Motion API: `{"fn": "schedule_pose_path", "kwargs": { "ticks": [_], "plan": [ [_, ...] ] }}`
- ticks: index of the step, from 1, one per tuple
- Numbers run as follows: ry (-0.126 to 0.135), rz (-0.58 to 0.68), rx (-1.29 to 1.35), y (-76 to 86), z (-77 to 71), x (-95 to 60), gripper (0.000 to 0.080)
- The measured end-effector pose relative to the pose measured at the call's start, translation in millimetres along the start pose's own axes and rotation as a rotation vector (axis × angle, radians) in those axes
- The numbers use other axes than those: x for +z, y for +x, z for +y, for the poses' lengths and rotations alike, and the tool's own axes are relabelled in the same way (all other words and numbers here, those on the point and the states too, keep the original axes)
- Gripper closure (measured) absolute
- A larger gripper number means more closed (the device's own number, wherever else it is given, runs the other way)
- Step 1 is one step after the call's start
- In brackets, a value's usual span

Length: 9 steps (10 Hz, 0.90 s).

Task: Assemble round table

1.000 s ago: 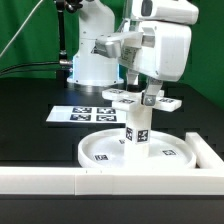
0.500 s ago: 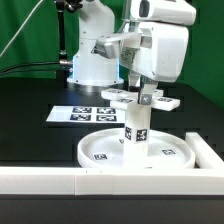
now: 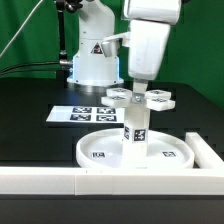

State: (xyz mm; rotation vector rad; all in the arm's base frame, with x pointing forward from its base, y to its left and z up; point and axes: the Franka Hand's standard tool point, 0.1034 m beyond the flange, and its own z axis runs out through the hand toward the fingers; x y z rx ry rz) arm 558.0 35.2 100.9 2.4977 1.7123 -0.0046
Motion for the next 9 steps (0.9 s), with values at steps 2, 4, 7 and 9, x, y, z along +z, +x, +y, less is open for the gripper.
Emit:
{"fn": "schedule_pose_path", "kwargs": {
  "ticks": [2, 4, 7, 9],
  "plan": [
    [0.029, -0.021, 0.241, -2.9, -4.0, 0.3, 0.0358],
    [0.027, -0.022, 0.367, -2.9, -3.7, -0.1, 0.0357],
    [0.025, -0.022, 0.526, -2.4, -3.0, -0.7, 0.0358],
    [0.039, -0.018, 0.677, -2.4, -4.0, -0.5, 0.0358]
  ]
}}
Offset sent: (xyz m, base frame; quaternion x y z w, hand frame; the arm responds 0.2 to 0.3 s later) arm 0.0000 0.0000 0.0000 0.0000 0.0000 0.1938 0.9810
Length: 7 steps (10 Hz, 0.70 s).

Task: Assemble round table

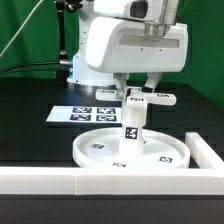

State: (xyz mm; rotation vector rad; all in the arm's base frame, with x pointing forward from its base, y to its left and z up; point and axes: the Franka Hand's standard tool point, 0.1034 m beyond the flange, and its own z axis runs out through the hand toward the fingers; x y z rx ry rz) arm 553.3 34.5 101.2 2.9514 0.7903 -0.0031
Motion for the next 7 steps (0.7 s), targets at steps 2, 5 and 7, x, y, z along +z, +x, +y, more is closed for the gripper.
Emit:
{"fn": "schedule_pose_path", "kwargs": {
  "ticks": [2, 5, 7],
  "plan": [
    [0.002, -0.003, 0.117, 0.1, -0.7, 0.3, 0.0291],
    [0.001, -0.003, 0.107, -1.8, 3.1, -5.7, 0.0156],
    [0.01, -0.022, 0.121, -6.5, 4.2, -28.5, 0.0151]
  ]
}}
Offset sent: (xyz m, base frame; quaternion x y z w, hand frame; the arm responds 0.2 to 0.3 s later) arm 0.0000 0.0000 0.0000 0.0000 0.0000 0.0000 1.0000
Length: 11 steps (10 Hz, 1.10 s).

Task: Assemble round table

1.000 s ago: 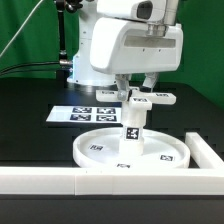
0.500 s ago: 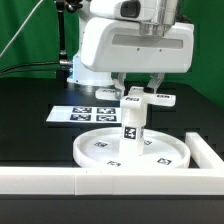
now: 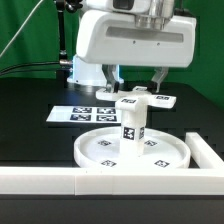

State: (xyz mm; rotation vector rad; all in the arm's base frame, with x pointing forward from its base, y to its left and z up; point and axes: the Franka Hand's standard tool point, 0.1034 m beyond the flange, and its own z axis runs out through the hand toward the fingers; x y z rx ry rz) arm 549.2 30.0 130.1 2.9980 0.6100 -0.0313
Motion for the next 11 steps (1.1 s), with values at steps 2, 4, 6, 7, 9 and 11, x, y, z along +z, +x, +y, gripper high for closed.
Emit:
{"fn": "schedule_pose_path", "kwargs": {
  "ticks": [2, 4, 6, 7, 9, 11],
  "plan": [
    [-0.001, 0.003, -0.001, 0.7, -0.1, 4.0, 0.015],
    [-0.002, 0.003, -0.001, 0.8, -0.1, 4.2, 0.015],
    [-0.001, 0.002, -0.002, 0.6, -0.2, 4.7, 0.015],
    [-0.001, 0.001, -0.002, 0.5, -0.3, 5.1, 0.015],
    [-0.001, 0.0, -0.002, 0.3, -0.3, 5.5, 0.015],
    [-0.001, 0.0, -0.002, 0.2, -0.3, 5.7, 0.015]
  ]
}}
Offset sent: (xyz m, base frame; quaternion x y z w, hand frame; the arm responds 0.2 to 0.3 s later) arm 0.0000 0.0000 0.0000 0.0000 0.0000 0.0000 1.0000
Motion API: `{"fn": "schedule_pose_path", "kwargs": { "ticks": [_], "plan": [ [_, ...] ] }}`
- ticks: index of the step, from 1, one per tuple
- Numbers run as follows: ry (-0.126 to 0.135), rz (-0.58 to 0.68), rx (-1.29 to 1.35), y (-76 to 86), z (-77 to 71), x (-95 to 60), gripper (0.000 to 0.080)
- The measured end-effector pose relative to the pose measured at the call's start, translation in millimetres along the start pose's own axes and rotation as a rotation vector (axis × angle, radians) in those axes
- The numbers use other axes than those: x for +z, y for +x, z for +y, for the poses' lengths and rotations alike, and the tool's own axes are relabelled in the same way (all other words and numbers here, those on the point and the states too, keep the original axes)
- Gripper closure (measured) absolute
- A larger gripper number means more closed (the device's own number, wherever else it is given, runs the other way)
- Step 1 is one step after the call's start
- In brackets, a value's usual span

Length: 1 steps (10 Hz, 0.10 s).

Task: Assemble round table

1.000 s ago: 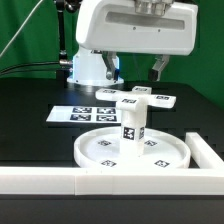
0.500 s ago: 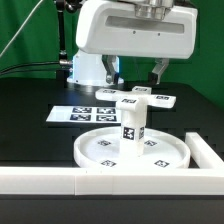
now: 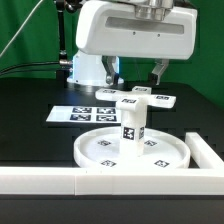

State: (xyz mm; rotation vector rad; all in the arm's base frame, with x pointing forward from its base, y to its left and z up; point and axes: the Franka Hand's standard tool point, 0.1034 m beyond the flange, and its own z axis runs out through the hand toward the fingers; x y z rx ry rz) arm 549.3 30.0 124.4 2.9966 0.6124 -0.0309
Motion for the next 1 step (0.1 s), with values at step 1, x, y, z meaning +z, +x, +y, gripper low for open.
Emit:
{"fn": "schedule_pose_path", "kwargs": {
  "ticks": [1],
  "plan": [
    [0.0, 0.0, 0.0, 0.0, 0.0, 0.1, 0.015]
  ]
}}
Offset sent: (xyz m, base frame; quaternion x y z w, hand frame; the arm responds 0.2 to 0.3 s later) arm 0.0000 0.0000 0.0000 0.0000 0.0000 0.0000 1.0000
